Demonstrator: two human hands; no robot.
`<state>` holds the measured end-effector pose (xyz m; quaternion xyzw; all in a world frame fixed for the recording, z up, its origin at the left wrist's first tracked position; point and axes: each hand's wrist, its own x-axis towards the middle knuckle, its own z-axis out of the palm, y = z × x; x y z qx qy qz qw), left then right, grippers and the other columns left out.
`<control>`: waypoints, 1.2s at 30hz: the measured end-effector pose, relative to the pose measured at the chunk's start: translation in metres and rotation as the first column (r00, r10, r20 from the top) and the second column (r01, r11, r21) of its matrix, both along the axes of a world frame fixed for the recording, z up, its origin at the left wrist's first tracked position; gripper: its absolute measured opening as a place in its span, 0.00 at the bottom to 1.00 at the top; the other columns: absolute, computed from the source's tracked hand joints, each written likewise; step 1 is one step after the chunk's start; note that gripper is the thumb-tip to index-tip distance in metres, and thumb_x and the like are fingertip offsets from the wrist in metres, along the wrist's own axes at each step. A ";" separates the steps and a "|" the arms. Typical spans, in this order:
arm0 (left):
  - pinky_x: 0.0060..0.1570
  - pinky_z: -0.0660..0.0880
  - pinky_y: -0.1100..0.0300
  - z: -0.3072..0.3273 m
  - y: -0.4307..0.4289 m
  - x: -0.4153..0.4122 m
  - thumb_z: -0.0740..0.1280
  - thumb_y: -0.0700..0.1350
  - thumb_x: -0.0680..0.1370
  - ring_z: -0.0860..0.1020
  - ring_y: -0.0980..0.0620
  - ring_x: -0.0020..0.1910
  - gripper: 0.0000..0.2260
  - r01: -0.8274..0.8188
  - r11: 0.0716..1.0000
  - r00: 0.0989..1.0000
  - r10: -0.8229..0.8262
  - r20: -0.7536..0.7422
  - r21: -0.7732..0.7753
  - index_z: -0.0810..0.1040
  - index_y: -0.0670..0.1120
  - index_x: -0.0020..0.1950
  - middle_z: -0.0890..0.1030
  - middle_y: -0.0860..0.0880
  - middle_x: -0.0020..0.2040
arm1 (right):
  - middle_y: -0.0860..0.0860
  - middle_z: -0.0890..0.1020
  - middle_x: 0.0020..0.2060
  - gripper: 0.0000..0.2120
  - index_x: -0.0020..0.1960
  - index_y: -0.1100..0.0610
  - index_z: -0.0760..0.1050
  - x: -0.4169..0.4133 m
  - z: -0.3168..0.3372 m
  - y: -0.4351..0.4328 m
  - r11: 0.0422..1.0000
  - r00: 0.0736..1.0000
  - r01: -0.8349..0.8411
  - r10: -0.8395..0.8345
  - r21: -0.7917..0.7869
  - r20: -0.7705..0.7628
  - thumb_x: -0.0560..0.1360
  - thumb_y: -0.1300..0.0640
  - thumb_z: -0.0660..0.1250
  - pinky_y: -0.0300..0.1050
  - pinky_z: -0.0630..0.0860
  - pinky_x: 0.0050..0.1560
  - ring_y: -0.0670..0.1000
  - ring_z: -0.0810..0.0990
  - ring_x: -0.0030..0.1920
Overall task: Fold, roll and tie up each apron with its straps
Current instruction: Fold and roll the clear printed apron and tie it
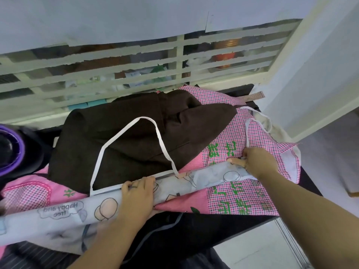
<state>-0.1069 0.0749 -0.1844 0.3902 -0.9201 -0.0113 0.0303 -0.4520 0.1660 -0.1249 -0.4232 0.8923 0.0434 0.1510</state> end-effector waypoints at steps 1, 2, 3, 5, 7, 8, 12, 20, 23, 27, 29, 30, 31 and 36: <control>0.45 0.61 0.53 -0.002 0.001 0.001 0.74 0.43 0.62 0.78 0.46 0.33 0.23 0.010 0.999 0.999 -0.012 -0.037 -0.048 0.68 0.44 0.52 0.78 0.47 0.38 | 0.49 0.74 0.32 0.25 0.40 0.52 0.71 0.003 -0.001 0.002 1.000 0.998 0.018 -0.018 -0.009 -0.054 0.70 0.29 0.60 0.44 0.71 0.41 0.54 0.74 0.38; 0.46 0.62 0.53 -0.003 0.002 0.002 0.69 0.42 0.65 0.79 0.45 0.34 0.19 0.013 0.996 0.997 -0.019 -0.068 -0.085 0.68 0.44 0.53 0.79 0.46 0.39 | 0.49 0.75 0.32 0.27 0.41 0.53 0.73 0.006 -0.003 0.003 0.999 0.995 0.039 -0.040 -0.014 -0.093 0.70 0.28 0.58 0.46 0.72 0.44 0.53 0.73 0.37; 0.46 0.62 0.52 -0.004 0.002 0.002 0.69 0.41 0.64 0.80 0.45 0.35 0.20 0.017 0.994 0.996 -0.027 -0.084 -0.112 0.68 0.44 0.53 0.79 0.45 0.40 | 0.50 0.76 0.32 0.28 0.42 0.53 0.73 0.008 -0.005 0.005 0.997 0.989 0.062 -0.066 -0.035 -0.132 0.69 0.28 0.56 0.48 0.71 0.48 0.53 0.73 0.37; 0.47 0.62 0.52 -0.004 0.001 0.001 0.74 0.39 0.61 0.80 0.45 0.35 0.24 0.005 0.993 0.996 -0.016 -0.091 -0.117 0.68 0.44 0.53 0.79 0.45 0.40 | 0.52 0.79 0.34 0.27 0.43 0.55 0.75 0.013 -0.010 0.009 0.974 0.970 0.063 -0.110 -0.216 -0.216 0.72 0.31 0.55 0.52 0.66 0.55 0.56 0.76 0.40; 0.46 0.61 0.53 -0.003 0.001 0.000 0.77 0.40 0.58 0.80 0.45 0.34 0.28 -0.009 0.995 0.996 0.001 -0.084 -0.095 0.68 0.45 0.53 0.79 0.46 0.39 | 0.55 0.81 0.42 0.19 0.45 0.57 0.79 0.031 -0.005 0.012 0.816 0.940 -0.044 -0.161 -0.577 -0.300 0.77 0.42 0.61 0.55 0.64 0.59 0.56 0.74 0.48; 0.46 0.61 0.53 -0.003 0.001 0.000 0.79 0.41 0.56 0.79 0.46 0.34 0.30 -0.012 0.997 0.997 0.006 -0.073 -0.081 0.68 0.45 0.52 0.78 0.46 0.38 | 0.56 0.81 0.45 0.15 0.46 0.58 0.80 0.048 0.001 0.011 0.684 0.945 -0.128 -0.136 -0.718 -0.298 0.77 0.48 0.61 0.55 0.63 0.61 0.55 0.72 0.50; 0.46 0.61 0.54 -0.003 0.000 -0.001 0.81 0.42 0.51 0.79 0.48 0.33 0.35 -0.020 0.999 0.999 0.018 -0.050 -0.038 0.68 0.45 0.53 0.77 0.48 0.38 | 0.54 0.77 0.60 0.15 0.60 0.57 0.75 0.137 -0.010 0.010 0.605 0.897 -0.433 0.364 -0.668 -0.252 0.78 0.54 0.56 0.62 0.56 0.69 0.53 0.70 0.62; 0.47 0.61 0.53 -0.006 -0.001 0.002 0.83 0.50 0.46 0.79 0.48 0.34 0.41 -0.013 1.000 1.000 0.013 -0.005 -0.008 0.68 0.46 0.54 0.78 0.49 0.40 | 0.55 0.61 0.75 0.29 0.77 0.54 0.52 0.055 -0.055 0.064 0.936 0.947 -0.317 0.304 -0.153 -0.101 0.82 0.41 0.35 0.64 0.50 0.73 0.57 0.56 0.76; 0.46 0.61 0.53 -0.008 -0.001 0.001 0.83 0.49 0.46 0.79 0.48 0.34 0.41 -0.004 1.000 1.000 0.003 -0.019 -0.031 0.68 0.45 0.54 0.77 0.48 0.39 | 0.55 0.56 0.76 0.33 0.76 0.54 0.48 0.039 -0.051 0.065 0.956 0.957 -0.284 0.277 -0.078 -0.087 0.79 0.38 0.29 0.60 0.47 0.73 0.57 0.51 0.76; 0.46 0.61 0.53 -0.007 -0.001 0.001 0.82 0.44 0.48 0.79 0.47 0.33 0.39 -0.003 0.997 0.999 0.000 -0.040 -0.078 0.67 0.45 0.54 0.78 0.48 0.39 | 0.56 0.51 0.77 0.37 0.78 0.56 0.51 0.045 -0.046 0.054 0.971 0.994 -0.106 0.096 -0.215 -0.055 0.77 0.38 0.28 0.53 0.41 0.75 0.57 0.44 0.77; 0.46 0.61 0.52 -0.008 -0.001 0.001 0.81 0.42 0.50 0.79 0.47 0.33 0.37 -0.003 0.994 0.999 -0.002 -0.054 -0.105 0.67 0.45 0.54 0.78 0.48 0.39 | 0.58 0.61 0.75 0.26 0.73 0.59 0.65 0.061 -0.031 0.051 0.857 0.992 0.099 -0.125 -0.505 -0.019 0.82 0.45 0.48 0.53 0.50 0.74 0.60 0.55 0.76; 0.46 0.62 0.52 -0.008 -0.001 0.001 0.81 0.42 0.51 0.79 0.47 0.33 0.36 -0.005 0.994 0.998 -0.002 -0.065 -0.111 0.68 0.45 0.54 0.78 0.48 0.39 | 0.58 0.66 0.73 0.21 0.70 0.60 0.68 0.075 -0.019 0.050 0.734 0.969 0.219 -0.238 -0.643 0.059 0.81 0.50 0.56 0.51 0.55 0.72 0.59 0.61 0.74; 0.46 0.64 0.51 -0.009 0.000 0.001 0.80 0.41 0.52 0.79 0.47 0.34 0.35 -0.008 0.994 0.997 -0.001 -0.075 -0.111 0.68 0.45 0.54 0.78 0.48 0.40 | 0.57 0.70 0.69 0.19 0.68 0.60 0.70 0.091 -0.014 0.051 0.586 0.925 0.356 -0.332 -0.728 0.185 0.80 0.54 0.62 0.48 0.61 0.70 0.57 0.66 0.70; 0.46 0.69 0.50 -0.009 0.000 0.002 0.80 0.41 0.54 0.79 0.48 0.35 0.34 -0.015 0.995 0.995 0.005 -0.098 -0.103 0.68 0.46 0.54 0.78 0.49 0.40 | 0.54 0.83 0.50 0.14 0.57 0.62 0.75 0.161 -0.008 0.032 0.175 0.134 0.979 -0.168 -0.105 0.977 0.75 0.57 0.70 0.49 0.79 0.52 0.54 0.82 0.50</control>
